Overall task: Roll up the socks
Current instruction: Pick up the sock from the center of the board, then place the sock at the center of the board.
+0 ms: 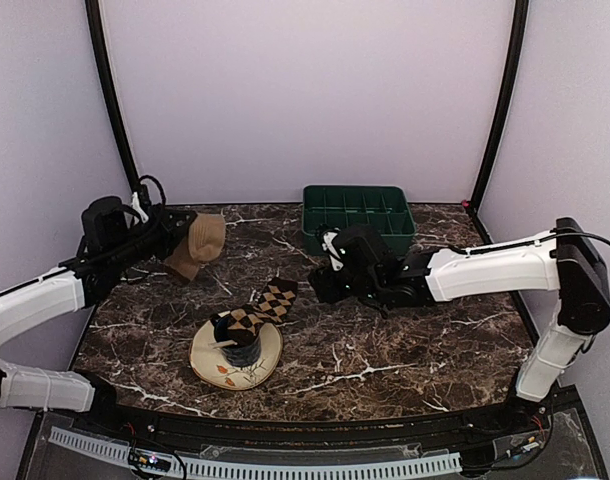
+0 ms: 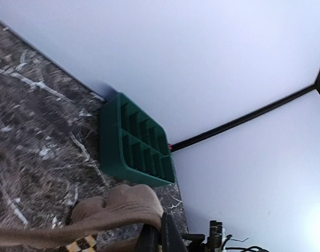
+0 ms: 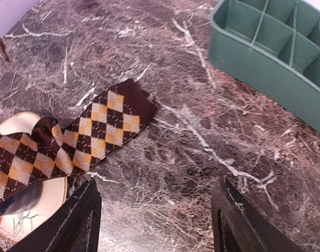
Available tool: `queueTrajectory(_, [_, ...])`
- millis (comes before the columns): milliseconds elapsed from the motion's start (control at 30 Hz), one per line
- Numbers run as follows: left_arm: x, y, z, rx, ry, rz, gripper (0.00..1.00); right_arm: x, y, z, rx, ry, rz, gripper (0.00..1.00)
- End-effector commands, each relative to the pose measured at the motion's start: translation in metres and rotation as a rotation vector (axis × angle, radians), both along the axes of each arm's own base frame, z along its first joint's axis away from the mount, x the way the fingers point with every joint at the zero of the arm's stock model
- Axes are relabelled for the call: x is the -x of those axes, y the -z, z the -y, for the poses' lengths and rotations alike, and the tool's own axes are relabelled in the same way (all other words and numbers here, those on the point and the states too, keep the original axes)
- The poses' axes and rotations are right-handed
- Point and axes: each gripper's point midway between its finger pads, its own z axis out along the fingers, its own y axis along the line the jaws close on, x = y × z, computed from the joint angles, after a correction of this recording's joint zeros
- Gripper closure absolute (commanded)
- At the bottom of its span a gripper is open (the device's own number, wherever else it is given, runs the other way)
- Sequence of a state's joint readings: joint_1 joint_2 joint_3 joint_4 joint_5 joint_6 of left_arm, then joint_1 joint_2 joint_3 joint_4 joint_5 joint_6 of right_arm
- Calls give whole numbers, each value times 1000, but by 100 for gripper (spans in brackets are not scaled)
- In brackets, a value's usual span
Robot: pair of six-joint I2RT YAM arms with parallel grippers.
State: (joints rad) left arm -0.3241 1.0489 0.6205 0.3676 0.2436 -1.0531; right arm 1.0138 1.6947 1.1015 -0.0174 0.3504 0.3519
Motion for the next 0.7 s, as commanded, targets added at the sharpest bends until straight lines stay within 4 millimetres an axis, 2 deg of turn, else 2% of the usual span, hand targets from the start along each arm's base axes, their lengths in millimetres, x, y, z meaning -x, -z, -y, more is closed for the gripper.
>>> queueTrajectory(0, [-19,-78,41,-41,219,261,100,-7,-43,11,-94,87,107,34])
queueTrajectory(67, [-26,-90,61,-23,331,272,100,-10,-45,19,-94,129,123,34])
queueTrajectory(133, [-34,-92,83,-1,434,261,100,-11,-64,34,-123,183,156,34])
queueTrajectory(233, [-29,-108,118,19,614,293,100,-12,-74,60,-139,277,188,35])
queueTrajectory(300, [-25,-109,143,23,729,286,100,-10,-76,80,-151,342,200,35])
queueTrajectory(467, [4,-98,208,51,1018,246,100,-1,-86,133,-188,517,243,35])
queueTrajectory(667, [60,-83,278,97,1346,232,100,14,-91,192,-213,713,281,36])
